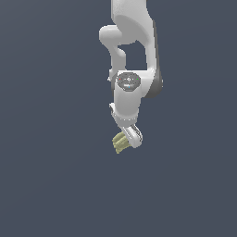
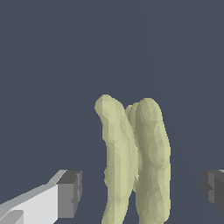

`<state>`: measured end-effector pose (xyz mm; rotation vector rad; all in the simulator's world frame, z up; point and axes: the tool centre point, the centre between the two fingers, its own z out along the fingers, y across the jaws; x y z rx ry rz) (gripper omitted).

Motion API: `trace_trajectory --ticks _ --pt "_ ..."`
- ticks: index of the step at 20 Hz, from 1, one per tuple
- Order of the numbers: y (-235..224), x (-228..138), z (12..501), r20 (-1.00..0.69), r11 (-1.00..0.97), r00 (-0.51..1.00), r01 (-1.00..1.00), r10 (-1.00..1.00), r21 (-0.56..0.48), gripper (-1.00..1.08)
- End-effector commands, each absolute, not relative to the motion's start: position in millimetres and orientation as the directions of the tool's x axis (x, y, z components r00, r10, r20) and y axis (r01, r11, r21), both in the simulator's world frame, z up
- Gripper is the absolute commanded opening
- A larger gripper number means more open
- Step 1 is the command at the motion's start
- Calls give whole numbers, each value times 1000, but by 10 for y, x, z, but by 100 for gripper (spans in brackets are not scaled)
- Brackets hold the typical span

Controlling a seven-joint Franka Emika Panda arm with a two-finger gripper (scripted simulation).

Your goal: Pick up the object and move it to a goal position.

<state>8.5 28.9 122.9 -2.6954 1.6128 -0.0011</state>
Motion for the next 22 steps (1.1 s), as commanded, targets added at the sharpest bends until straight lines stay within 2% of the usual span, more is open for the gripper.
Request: trace_trajectory --ticks 1,8,9,22 --pt "286 76 1094 0 -471 471 -882 -882 0 100" --pt "289 88 952 0 -471 471 -882 -882 0 100" --pt "289 88 952 0 -471 471 -882 -882 0 -100" --pt "289 84 985 0 -470 470 -883 -883 0 -100"
